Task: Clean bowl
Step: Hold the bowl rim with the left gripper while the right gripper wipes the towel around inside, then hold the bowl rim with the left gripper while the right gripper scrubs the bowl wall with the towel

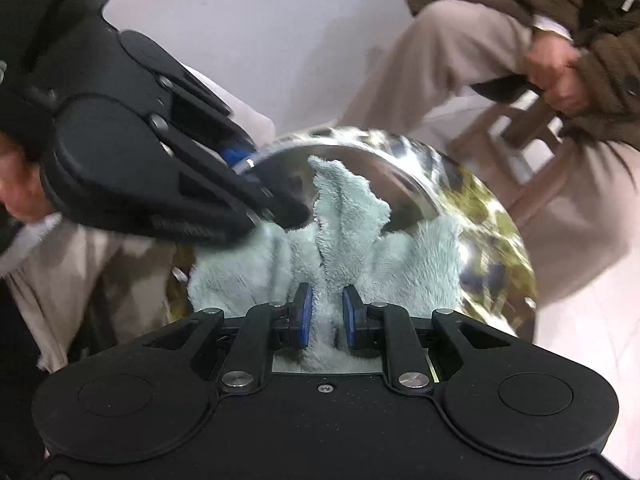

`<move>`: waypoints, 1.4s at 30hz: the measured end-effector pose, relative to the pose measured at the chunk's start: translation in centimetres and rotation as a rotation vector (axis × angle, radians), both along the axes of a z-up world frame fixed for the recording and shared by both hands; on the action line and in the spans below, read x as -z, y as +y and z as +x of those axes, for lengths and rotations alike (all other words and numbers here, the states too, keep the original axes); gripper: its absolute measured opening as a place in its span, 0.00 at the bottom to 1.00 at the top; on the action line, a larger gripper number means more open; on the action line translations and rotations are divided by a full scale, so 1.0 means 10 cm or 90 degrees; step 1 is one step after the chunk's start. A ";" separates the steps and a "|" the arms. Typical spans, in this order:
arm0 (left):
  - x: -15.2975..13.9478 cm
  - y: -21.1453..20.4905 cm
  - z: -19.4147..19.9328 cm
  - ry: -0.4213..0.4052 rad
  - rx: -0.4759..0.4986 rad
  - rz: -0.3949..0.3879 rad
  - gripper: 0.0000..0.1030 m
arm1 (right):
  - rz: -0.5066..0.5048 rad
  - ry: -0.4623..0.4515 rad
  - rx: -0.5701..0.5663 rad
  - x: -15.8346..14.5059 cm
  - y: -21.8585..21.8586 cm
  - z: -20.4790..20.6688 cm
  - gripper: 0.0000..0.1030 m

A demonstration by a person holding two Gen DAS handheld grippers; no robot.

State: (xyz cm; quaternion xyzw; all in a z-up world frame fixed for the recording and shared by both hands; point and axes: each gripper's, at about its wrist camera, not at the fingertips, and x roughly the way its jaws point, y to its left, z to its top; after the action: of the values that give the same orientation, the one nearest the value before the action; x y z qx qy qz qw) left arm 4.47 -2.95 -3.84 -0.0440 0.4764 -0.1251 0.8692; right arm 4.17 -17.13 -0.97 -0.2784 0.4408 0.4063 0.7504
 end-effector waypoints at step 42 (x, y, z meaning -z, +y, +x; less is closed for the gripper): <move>0.03 0.02 0.02 0.010 0.008 -0.005 0.15 | -0.032 0.006 -0.013 0.07 -0.02 -0.12 0.16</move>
State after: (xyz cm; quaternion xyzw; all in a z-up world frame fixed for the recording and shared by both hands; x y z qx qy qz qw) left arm 4.70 -2.79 -4.11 -0.0457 0.4830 -0.1319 0.8644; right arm 2.99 -17.35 -1.65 -0.2994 0.4515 0.4043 0.7369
